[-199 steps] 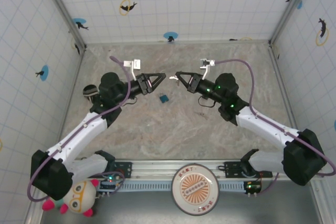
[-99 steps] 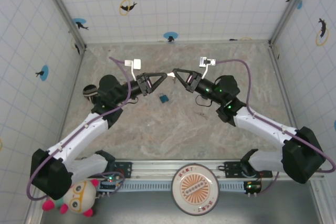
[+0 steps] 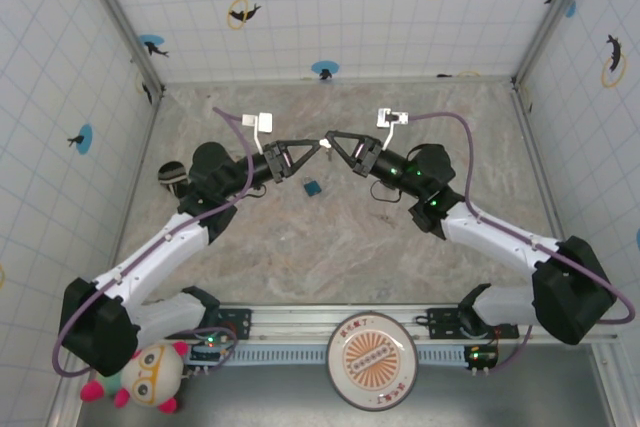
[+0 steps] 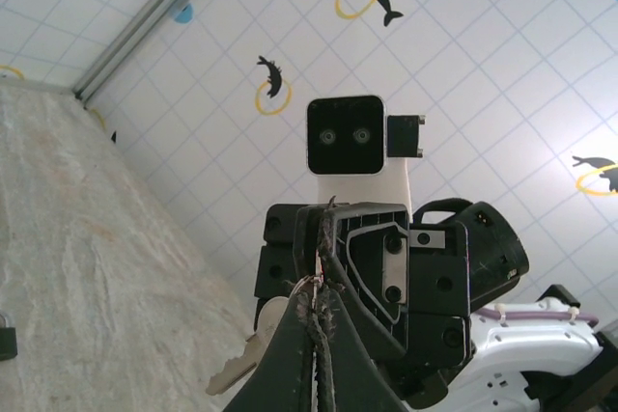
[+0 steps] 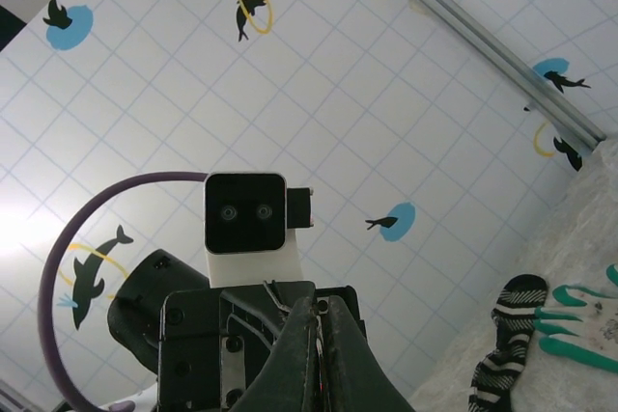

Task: Unlock with the key

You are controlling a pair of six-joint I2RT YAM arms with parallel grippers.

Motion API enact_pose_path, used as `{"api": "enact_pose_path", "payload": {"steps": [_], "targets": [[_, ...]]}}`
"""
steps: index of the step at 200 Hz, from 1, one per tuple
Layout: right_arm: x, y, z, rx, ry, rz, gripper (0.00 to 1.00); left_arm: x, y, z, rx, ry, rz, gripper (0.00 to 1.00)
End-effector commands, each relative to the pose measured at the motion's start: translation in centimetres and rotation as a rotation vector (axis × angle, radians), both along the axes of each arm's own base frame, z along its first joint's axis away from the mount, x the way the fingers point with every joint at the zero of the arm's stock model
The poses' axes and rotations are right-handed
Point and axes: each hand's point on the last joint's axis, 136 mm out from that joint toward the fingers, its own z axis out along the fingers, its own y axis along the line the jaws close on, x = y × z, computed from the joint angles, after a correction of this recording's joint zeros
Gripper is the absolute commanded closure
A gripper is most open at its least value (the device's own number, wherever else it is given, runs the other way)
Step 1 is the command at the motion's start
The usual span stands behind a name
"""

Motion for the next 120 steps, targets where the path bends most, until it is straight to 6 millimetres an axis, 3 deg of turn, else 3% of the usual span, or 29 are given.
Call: {"api": "enact_pose_path", "payload": {"steps": [1,20,42,51,81,120], "targets": [[-0.3,0.0,0.0,0.001,-0.017,0.012,1.00,-0.6,-0.1,1.5,-0.027,-0.060,-0.022,1.00],[-0.3,0.0,-0.3,-0.025,-0.017,0.012,0.97,-0.5,-0.2,1.4,-0.014,-0.058,-0.016,1.00],[0.3,-1.0,-0.8,-0.059,0.002,-0.024,0.70,0.0,-0.3,0.8,0.032,-0.041,-0.006,1.00],[0.6,-2.0,-0.7,-0.051,0.006,-0.044,0.65,0.2,-0.4,0.5,0.063,-0.036,-0.002,1.00],[0.8,-4.1,-0.3,-0.071,0.010,-0.072,0.61,0.7,-1.0,-1.3,0.197,-0.002,-0.024,1.00],[-0.7,-4.2,-0.6,-0.138,0.003,0.002,0.56,0.0,-1.6,-3.0,0.273,0.035,-0.115,1.00]]}}
